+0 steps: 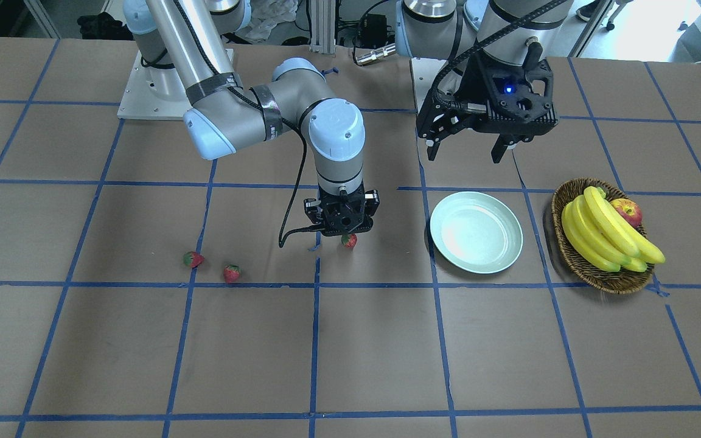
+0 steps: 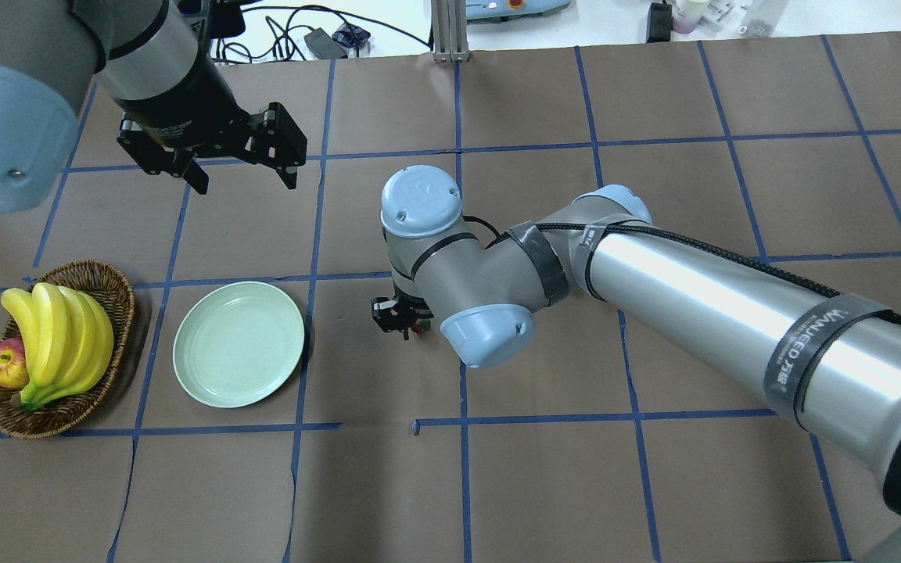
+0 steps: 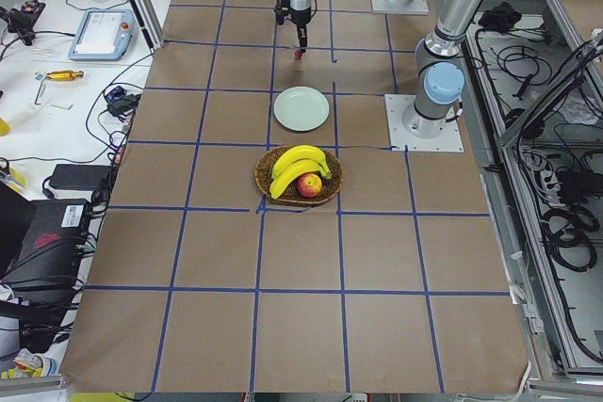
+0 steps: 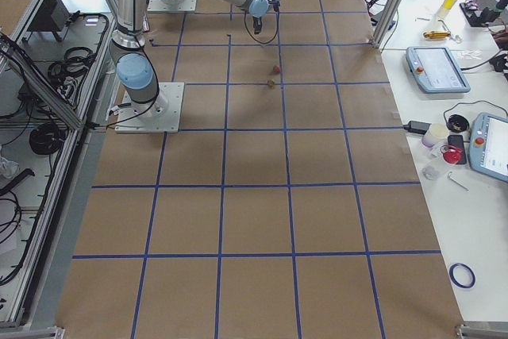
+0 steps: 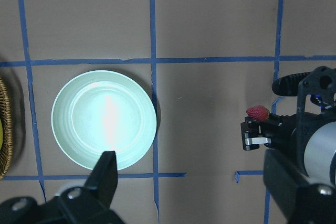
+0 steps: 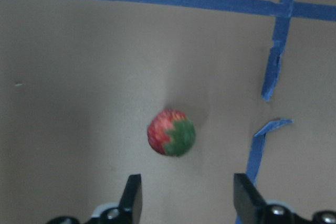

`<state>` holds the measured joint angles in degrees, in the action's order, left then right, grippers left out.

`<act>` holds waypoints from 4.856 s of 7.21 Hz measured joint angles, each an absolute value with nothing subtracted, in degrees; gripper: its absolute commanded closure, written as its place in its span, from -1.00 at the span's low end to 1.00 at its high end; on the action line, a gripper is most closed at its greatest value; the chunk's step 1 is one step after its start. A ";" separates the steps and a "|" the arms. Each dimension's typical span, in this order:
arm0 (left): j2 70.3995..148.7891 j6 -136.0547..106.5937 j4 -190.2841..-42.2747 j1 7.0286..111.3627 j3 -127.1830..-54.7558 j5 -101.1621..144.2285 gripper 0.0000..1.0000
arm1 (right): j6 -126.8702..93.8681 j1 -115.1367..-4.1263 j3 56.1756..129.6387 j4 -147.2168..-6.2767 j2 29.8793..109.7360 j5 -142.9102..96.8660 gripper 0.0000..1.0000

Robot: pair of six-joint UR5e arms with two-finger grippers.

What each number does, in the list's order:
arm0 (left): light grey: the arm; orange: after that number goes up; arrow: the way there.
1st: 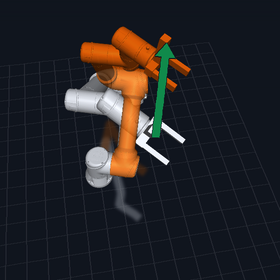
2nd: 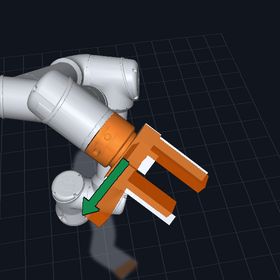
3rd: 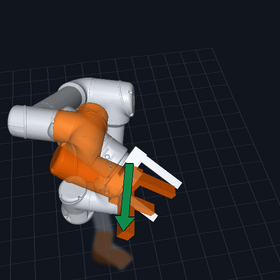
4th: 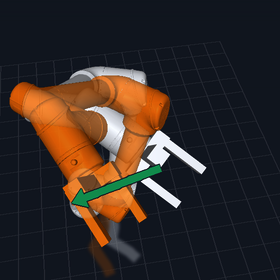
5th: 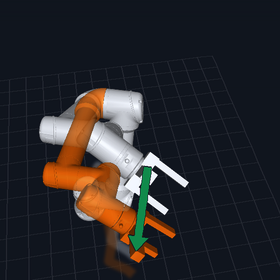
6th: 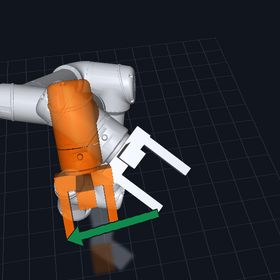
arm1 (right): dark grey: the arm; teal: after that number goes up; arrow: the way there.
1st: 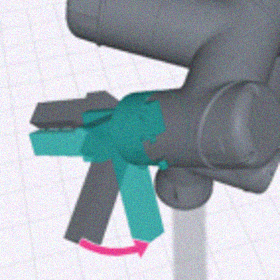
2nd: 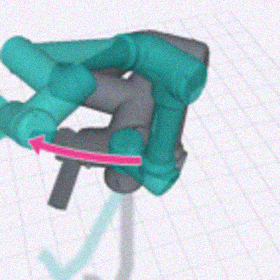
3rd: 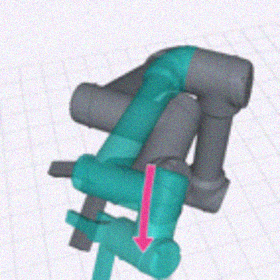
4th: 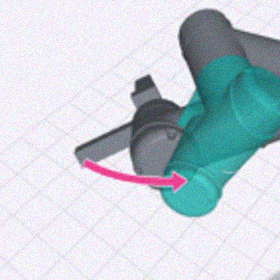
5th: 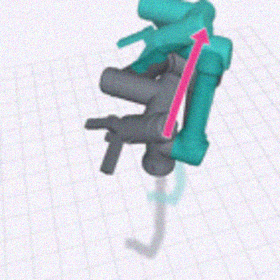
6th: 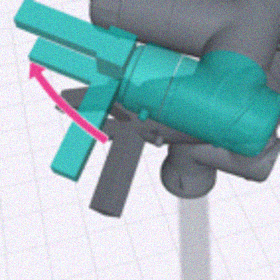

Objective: Collect all strawberries into plate
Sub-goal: 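Move the right gripper back over the two remaining strawberries, then grasp a second strawberry with the right gripper and set it beside the first, then return the right gripper and grasp the last strawberry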

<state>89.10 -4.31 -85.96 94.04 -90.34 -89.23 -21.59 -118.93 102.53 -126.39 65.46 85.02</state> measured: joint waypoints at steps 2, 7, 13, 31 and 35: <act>89.01 -4.27 -85.96 94.04 -90.35 -89.32 -1.00 | -13.67 -115.03 102.68 -124.25 66.70 86.95 -1.00; 89.08 -4.31 -86.00 94.12 -90.66 -89.21 -1.00 | 25.83 -92.68 107.18 -116.83 70.40 93.72 -1.00; 89.03 -4.31 -85.96 94.13 -91.05 -89.12 -1.00 | 28.02 -91.67 109.09 -121.74 67.39 94.99 0.63; 88.88 -4.31 -85.96 94.13 -91.05 -89.25 -1.00 | -11.75 -111.57 106.32 -126.49 68.04 89.91 -1.00; 89.03 -4.31 -85.96 94.13 -91.06 -89.22 -1.00 | -7.29 -100.85 106.40 -127.26 67.19 96.27 -0.82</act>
<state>89.03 -4.31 -85.96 94.13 -91.06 -89.22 -7.29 -100.85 106.40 -127.26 67.19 96.27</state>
